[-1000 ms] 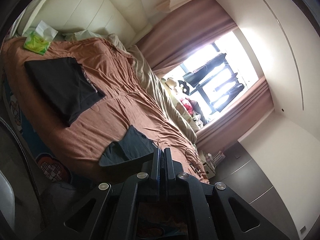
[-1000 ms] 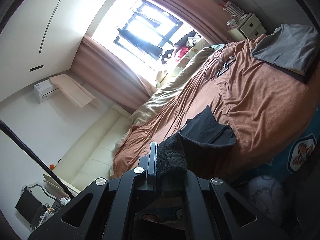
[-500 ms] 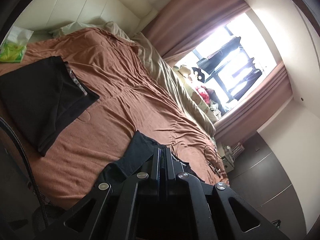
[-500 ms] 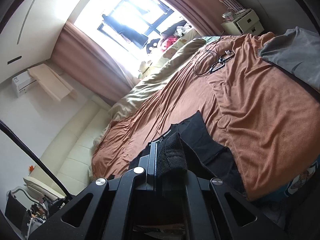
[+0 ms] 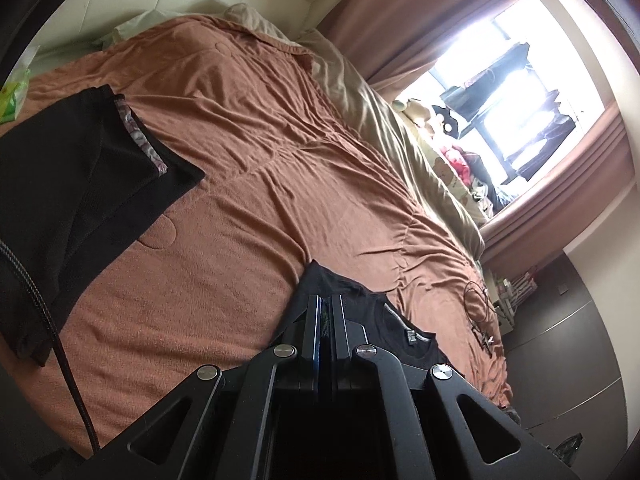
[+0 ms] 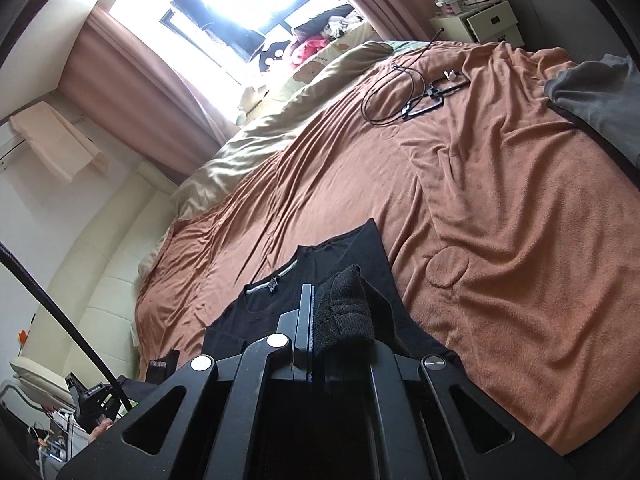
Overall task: Fold small clothes
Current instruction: 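Lift the hem with both grippers and fold it over toward the collar, then lay the hem down and open both grippers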
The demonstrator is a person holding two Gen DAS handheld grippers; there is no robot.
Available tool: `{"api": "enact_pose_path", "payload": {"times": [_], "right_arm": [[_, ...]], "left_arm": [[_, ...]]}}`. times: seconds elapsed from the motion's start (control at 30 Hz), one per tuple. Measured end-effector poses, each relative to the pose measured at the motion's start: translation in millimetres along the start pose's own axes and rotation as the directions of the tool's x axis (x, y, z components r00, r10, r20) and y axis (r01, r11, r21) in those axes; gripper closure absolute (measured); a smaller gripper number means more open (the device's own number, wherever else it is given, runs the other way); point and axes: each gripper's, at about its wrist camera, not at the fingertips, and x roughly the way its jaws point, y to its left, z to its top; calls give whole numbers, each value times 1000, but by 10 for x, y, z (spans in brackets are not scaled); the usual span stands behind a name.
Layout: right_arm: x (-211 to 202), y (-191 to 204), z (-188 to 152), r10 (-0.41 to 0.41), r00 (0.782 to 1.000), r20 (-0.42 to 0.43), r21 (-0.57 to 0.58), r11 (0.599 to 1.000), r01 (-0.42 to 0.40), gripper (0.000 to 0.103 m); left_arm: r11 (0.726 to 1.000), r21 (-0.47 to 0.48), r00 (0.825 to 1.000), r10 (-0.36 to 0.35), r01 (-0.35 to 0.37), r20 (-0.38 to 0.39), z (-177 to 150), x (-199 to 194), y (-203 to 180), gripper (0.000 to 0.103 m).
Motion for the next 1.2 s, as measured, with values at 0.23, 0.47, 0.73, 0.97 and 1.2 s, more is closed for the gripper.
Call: {"api": "enact_pose_path", "payload": {"times": [0.23, 0.47, 0.73, 0.97, 1.2], "right_arm": [[440, 38, 132, -80, 995, -58, -3, 997, 80, 103], [810, 3, 156, -143, 985, -99, 8, 990, 144, 103], [1188, -50, 202, -207, 964, -168, 37, 976, 216, 103], [977, 148, 356, -248, 960, -131, -30, 969, 247, 32], [618, 245, 262, -280, 949, -145, -135, 956, 261, 30]], "left_arm": [[998, -11, 997, 56, -56, -56, 37, 515, 60, 100], [992, 0, 986, 123, -124, -113, 3, 988, 150, 100], [980, 19, 966, 199, -198, -164, -52, 1367, 206, 99], [980, 88, 961, 193, -178, -198, -65, 1298, 96, 60], [968, 197, 959, 194, -154, -205, -118, 1034, 16, 44]]}}
